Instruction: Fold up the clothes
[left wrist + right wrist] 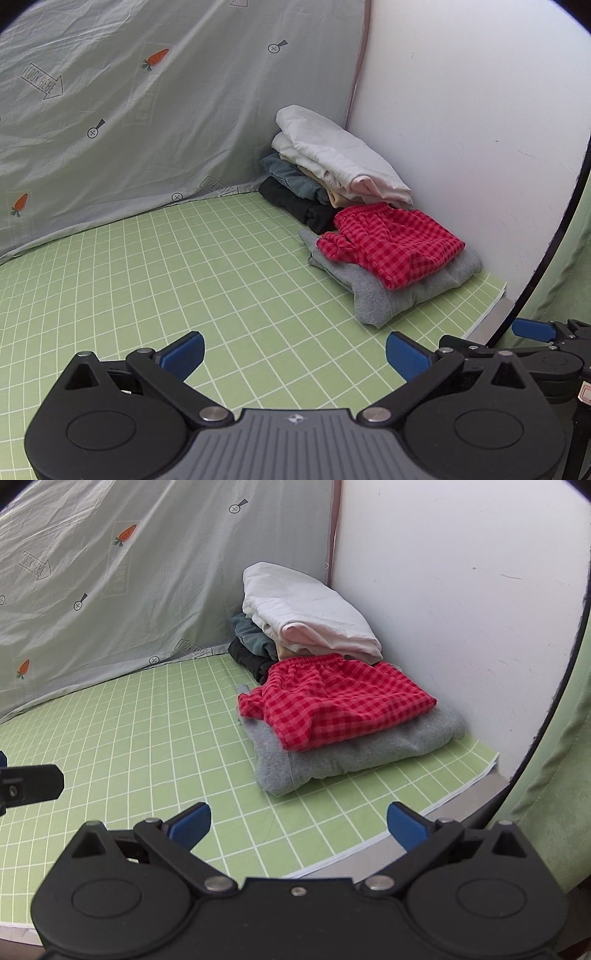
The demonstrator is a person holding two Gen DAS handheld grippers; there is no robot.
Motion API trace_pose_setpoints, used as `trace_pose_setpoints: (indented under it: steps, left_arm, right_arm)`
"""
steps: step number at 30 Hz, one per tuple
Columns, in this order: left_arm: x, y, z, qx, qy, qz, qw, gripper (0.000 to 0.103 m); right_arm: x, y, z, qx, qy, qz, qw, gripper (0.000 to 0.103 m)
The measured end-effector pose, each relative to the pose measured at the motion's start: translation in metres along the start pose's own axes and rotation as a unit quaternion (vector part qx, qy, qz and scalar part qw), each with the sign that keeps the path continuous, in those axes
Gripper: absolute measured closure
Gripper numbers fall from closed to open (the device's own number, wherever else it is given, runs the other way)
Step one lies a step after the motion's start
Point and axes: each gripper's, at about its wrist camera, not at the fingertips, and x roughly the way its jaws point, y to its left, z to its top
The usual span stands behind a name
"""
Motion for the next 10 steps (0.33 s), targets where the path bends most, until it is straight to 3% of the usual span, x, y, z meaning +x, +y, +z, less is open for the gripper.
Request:
trace_pose_setpoints:
  steps: [10]
  left_arm:
    - [-0.015, 0.006, -0.005, 0.012, -0.012, -0.009, 0.9998, 0.0]
  right_arm:
    - [-0.016, 0.009, -0.005, 0.006, -0.014, -0.014, 1.0, 0.0]
